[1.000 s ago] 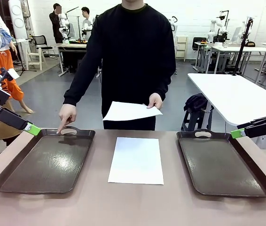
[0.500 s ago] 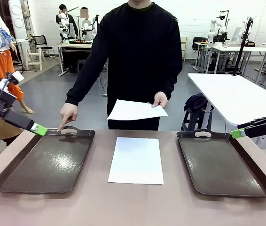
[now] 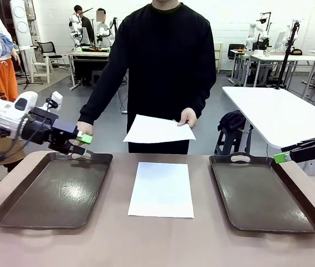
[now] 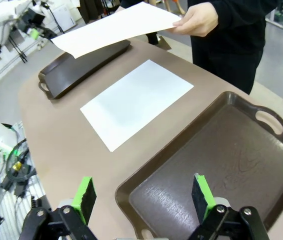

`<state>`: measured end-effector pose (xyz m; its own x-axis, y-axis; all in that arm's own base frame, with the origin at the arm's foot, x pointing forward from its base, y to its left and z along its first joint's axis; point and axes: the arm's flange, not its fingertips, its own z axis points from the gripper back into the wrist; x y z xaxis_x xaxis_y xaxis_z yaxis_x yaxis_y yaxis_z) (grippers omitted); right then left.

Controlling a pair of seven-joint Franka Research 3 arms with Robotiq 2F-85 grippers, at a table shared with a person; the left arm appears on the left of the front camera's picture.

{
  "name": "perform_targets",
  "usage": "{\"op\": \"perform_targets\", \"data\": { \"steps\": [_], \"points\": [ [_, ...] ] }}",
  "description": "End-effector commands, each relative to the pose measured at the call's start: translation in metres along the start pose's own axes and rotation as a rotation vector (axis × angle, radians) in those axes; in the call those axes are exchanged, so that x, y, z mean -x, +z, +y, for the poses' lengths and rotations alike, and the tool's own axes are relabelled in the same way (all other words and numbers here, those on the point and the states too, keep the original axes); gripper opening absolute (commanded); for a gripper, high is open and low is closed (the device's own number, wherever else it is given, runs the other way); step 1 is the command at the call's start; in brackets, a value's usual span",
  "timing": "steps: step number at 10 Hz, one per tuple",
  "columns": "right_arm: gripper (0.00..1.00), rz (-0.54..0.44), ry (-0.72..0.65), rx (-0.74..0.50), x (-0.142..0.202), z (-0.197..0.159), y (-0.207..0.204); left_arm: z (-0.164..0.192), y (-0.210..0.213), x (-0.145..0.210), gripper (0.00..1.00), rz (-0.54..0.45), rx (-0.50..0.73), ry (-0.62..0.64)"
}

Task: Sort the A4 documents.
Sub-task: Receive the A4 Paper.

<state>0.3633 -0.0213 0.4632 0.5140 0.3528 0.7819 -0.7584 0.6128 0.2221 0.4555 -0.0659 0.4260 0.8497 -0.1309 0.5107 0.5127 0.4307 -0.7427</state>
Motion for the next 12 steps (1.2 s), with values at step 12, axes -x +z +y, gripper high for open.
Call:
{"op": "perform_targets", "data": {
  "steps": [12],
  "points": [
    [1.0,-0.028,0.016,-0.016,-0.001,-0.004,-0.004,0.074,-0.113,-0.121,1.0,-0.074,0.273,0.42]
  ]
}}
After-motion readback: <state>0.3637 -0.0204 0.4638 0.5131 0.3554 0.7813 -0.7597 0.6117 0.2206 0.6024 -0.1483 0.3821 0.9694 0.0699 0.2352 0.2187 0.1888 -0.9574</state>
